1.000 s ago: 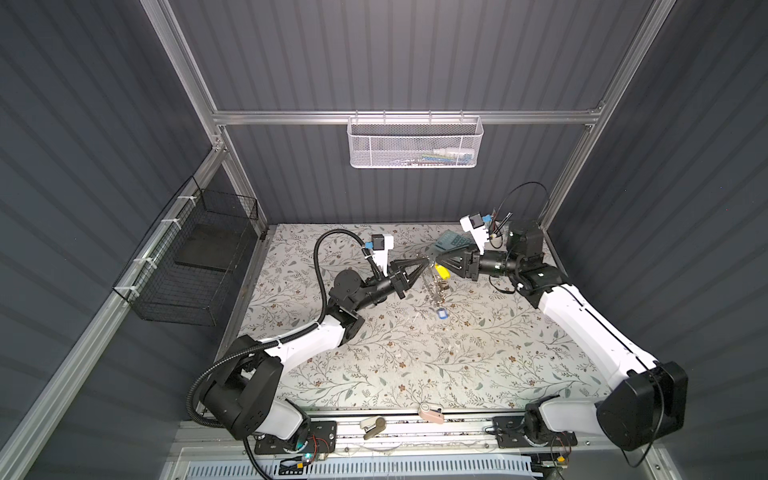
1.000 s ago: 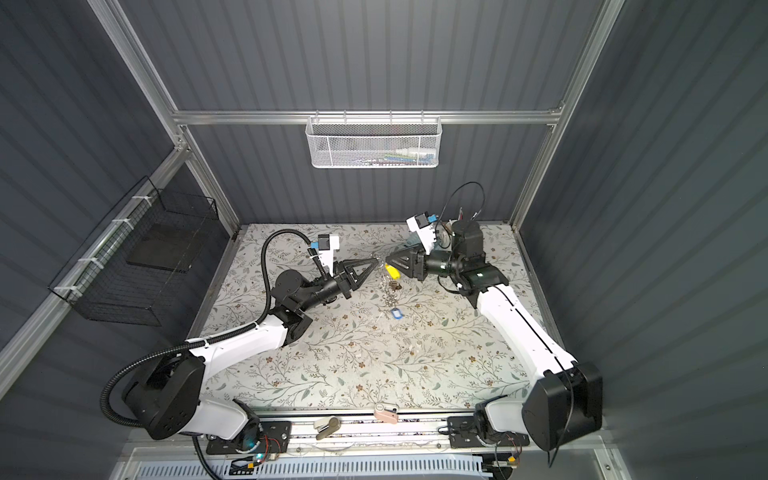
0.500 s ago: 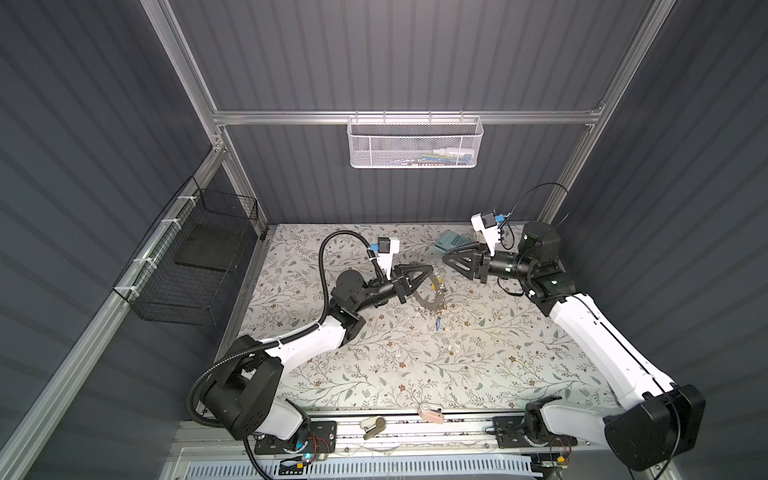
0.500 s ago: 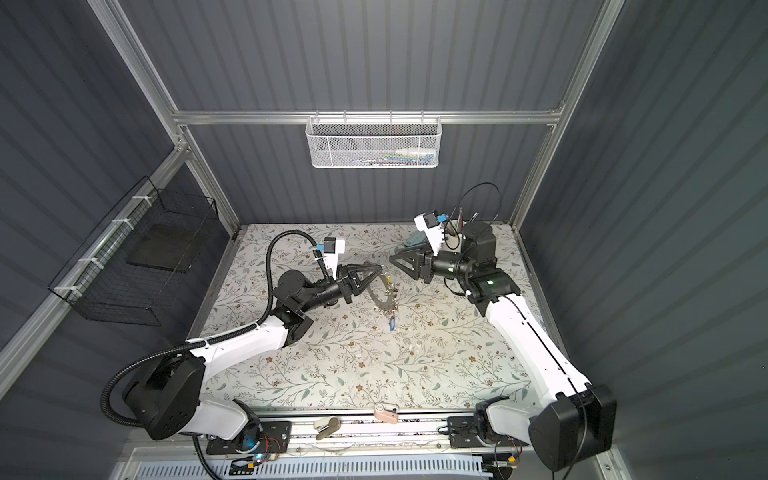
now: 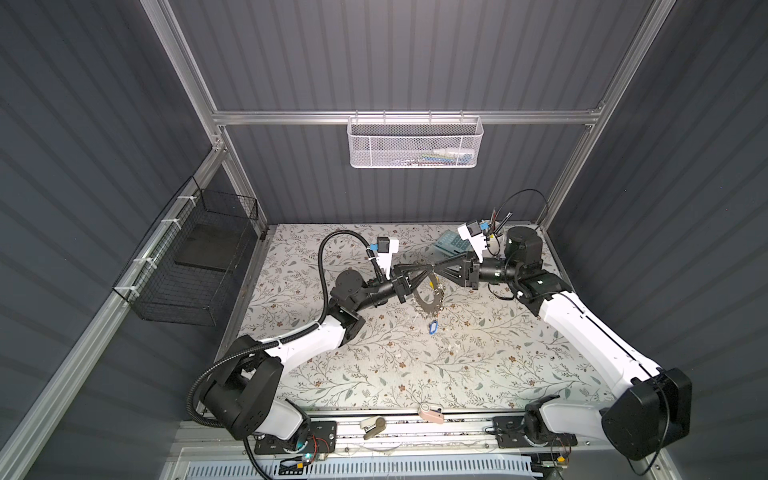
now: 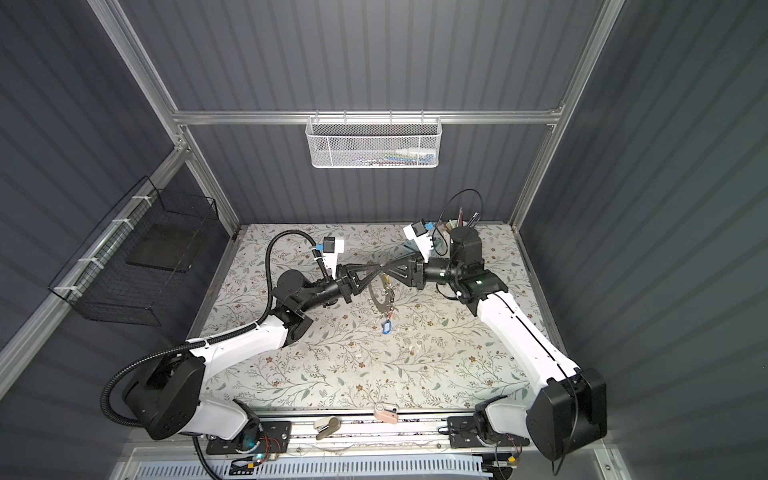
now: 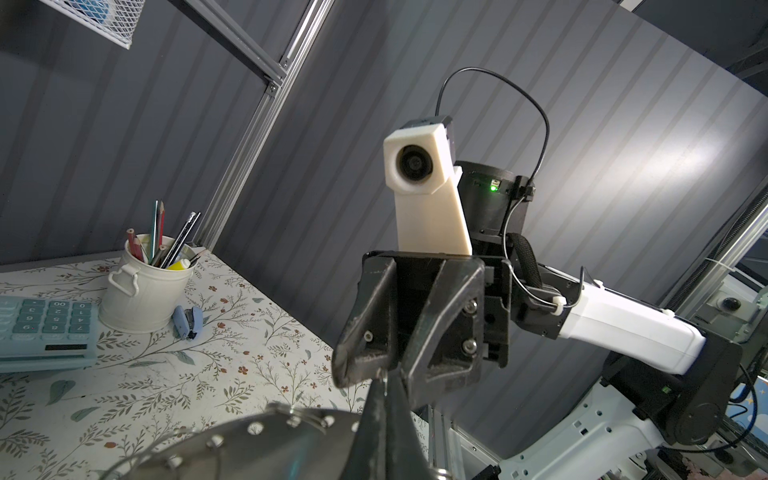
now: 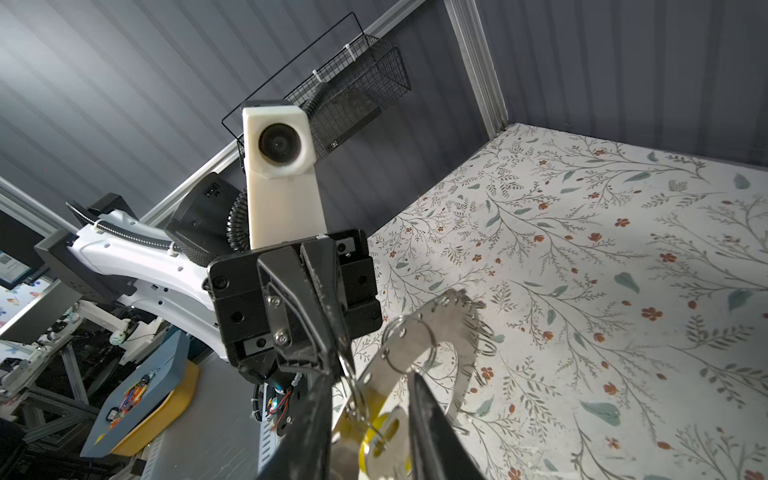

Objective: Put the keys on the keyring

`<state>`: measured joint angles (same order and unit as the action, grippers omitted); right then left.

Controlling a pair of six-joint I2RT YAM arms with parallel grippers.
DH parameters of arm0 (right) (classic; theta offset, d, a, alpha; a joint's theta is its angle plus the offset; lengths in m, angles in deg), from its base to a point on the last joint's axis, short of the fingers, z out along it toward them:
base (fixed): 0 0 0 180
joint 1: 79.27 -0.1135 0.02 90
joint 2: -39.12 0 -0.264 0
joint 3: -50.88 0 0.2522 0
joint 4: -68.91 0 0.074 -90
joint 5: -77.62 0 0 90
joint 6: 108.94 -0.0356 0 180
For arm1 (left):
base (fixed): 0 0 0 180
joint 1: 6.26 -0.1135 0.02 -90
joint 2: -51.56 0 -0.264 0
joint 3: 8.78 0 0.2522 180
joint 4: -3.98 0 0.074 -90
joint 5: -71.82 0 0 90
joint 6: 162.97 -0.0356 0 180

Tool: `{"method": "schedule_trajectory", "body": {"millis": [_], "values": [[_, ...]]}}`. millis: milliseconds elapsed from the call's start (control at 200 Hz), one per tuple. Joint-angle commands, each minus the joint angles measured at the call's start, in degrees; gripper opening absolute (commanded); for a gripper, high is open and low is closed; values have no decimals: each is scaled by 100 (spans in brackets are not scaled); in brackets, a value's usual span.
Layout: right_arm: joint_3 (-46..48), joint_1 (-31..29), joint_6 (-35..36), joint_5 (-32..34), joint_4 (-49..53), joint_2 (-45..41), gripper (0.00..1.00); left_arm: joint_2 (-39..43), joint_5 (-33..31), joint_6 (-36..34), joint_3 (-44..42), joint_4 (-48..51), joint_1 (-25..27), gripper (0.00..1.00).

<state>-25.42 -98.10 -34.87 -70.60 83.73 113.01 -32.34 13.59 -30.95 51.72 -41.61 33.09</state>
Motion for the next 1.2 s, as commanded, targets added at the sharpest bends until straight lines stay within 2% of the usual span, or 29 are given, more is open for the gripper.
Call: {"method": "schedule_trajectory", "body": {"millis": [0, 155, 265, 510, 655, 780, 865, 905, 965, 1011, 1121, 1196], "values": [[58, -38, -49, -153, -159, 44, 26, 42, 44, -40, 83, -366, 29, 0], [67, -75, -110, -237, -266, 95, 16, 28, 44, -36, 80, -375, 29, 0], [54, -101, -148, -300, -317, 130, 0, 28, 24, -45, 49, -384, 26, 0], [-39, -105, 93, -168, -43, 111, 0, 188, 41, -366, 72, 130, 7, 0], [-376, -108, 605, -34, 634, 173, 0, 471, 336, -589, 200, 1132, -279, 26], [-663, -115, 1083, -23, 1146, 206, 0, 721, 1071, -696, 409, 2170, -1012, 45], [-830, -136, 1473, 11, 1553, 236, 0, 846, 1849, -1396, 789, 3290, -1405, 54], [-916, -156, 1703, 22, 1789, 266, 0, 864, 2197, -2257, 1159, 4204, -1448, 55], [-1103, -206, 2077, 32, 2241, 331, 0, 805, 2549, -3699, 1848, 6146, -1450, 56], [-1290, -241, 2349, 42, 2592, 395, 0, 705, 2749, -4327, 2221, 6968, -1448, 56], [-1576, -320, 2827, 196, 3086, 490, 0, 320, 2917, -5233, 3005, 8237, -1448, 56], [-1711, -322, 2976, 188, 3253, 553, 0, -25, 3107, -5505, 3625, 8785, -1449, 54]]}}
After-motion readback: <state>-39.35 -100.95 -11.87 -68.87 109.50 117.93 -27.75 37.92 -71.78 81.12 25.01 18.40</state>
